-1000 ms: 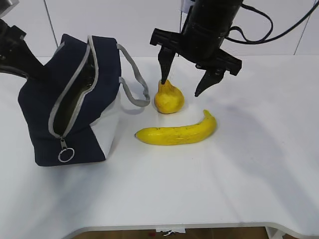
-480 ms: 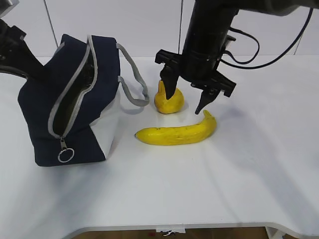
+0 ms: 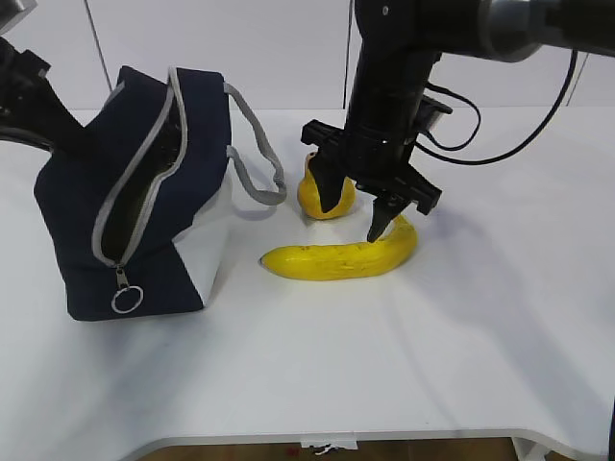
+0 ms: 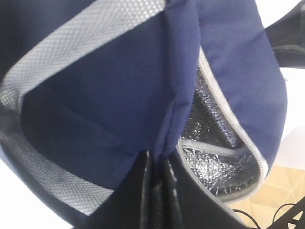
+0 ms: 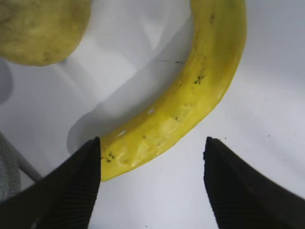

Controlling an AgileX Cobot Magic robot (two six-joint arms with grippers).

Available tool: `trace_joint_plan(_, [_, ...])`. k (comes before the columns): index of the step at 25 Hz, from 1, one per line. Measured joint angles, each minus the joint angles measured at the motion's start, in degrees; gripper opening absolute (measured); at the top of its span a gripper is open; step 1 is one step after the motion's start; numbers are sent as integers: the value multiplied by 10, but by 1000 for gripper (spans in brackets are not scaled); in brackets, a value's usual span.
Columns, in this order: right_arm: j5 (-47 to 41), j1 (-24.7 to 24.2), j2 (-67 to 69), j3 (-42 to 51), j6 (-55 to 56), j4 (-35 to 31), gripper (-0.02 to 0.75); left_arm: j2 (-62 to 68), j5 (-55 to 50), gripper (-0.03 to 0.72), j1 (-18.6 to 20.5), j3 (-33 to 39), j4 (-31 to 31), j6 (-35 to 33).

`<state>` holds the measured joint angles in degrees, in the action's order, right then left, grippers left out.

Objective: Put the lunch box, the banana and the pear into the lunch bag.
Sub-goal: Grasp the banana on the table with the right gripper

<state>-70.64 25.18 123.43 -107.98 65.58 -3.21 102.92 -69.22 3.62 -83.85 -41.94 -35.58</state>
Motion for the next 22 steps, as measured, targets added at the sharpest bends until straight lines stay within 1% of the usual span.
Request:
trace_joint_plan(6, [3,0,21,0,29,-3,499,0,0,13,0,0,0,0])
trace_joint_plan(19, [3,0,51,0,37,9,496,0,0,13,0,0,4,-1])
trace_joint_plan(22, [5,0,63,0,37,-3,496,0,0,13,0,0,3,-1])
